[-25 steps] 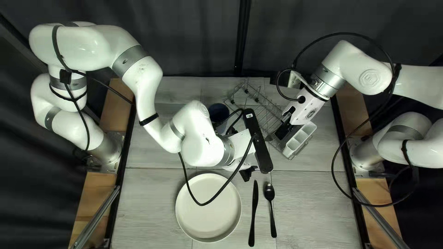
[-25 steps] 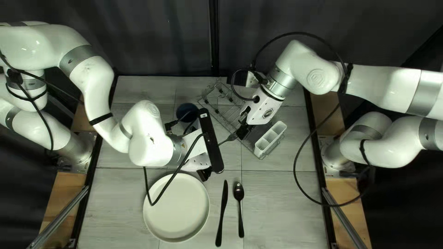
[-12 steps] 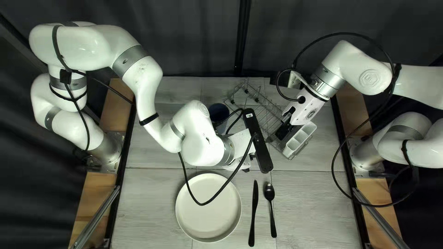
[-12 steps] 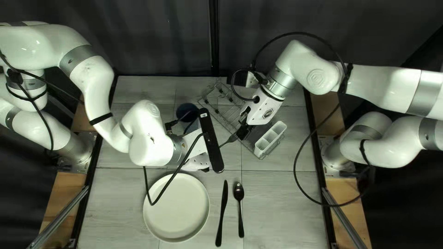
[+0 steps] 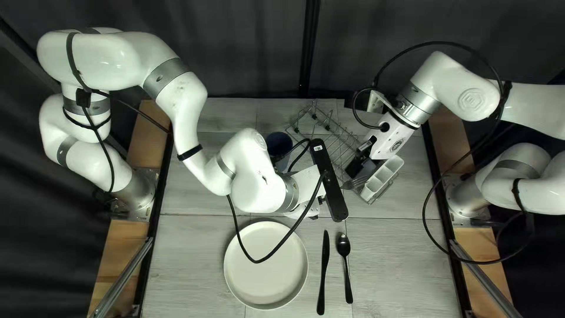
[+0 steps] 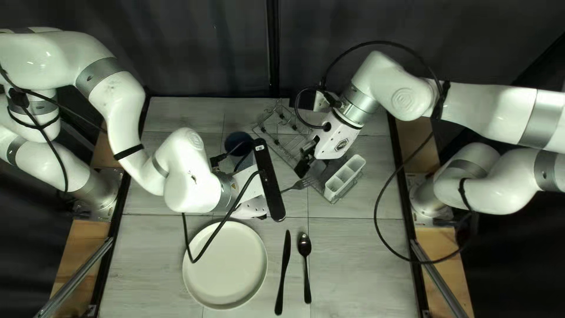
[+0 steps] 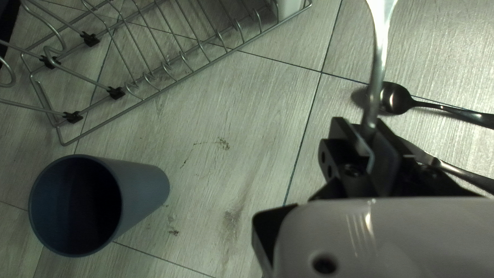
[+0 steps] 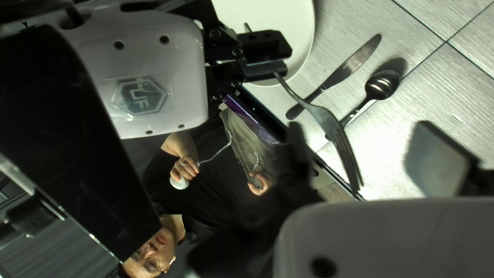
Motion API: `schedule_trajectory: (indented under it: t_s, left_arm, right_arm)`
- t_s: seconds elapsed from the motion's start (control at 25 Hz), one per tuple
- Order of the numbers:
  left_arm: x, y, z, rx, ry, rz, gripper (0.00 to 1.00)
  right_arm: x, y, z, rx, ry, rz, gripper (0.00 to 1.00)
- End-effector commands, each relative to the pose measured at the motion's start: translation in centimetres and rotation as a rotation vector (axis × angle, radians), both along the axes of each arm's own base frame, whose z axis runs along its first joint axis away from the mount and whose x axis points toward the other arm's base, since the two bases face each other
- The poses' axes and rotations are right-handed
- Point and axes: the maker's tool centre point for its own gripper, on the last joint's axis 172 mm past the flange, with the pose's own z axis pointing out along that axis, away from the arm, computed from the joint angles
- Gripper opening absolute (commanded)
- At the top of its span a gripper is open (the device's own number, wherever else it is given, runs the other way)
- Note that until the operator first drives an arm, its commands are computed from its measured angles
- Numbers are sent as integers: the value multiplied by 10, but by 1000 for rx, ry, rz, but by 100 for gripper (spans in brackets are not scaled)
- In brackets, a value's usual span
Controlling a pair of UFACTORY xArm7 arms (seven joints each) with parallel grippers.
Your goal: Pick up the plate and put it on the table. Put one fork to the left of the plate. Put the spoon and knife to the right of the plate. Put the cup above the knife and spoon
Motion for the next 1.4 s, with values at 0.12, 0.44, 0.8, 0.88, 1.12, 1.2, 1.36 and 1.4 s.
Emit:
schedule_trajectory:
  t_s: [0.12,0.44,0.8,0.88,1.12,1.2,1.36,1.4]
  left_arm:
    - [-58,-11,-11,-33,46,56,0]
    - [-147,-46,-33,-79,135,109,0]
    - [-151,-49,-33,-86,146,105,0]
    - [-154,-45,-41,-116,162,126,0]
    - [-212,-82,-58,-308,203,488,0]
    - [-219,-90,-55,-310,210,531,0]
    - [-219,-90,-55,-310,210,531,0]
    - [-219,-90,-55,-310,210,531,0]
  right_arm:
    - [0,0,0,0,0,0,100]
    - [0,0,0,0,0,0,100]
    - [0,0,0,0,0,0,100]
    - [0,0,0,0,0,0,100]
    - [0,0,0,0,0,0,100]
    - [0,0,0,0,0,0,100]
    - [0,0,0,0,0,0,100]
    - [0,0,0,0,0,0,100]
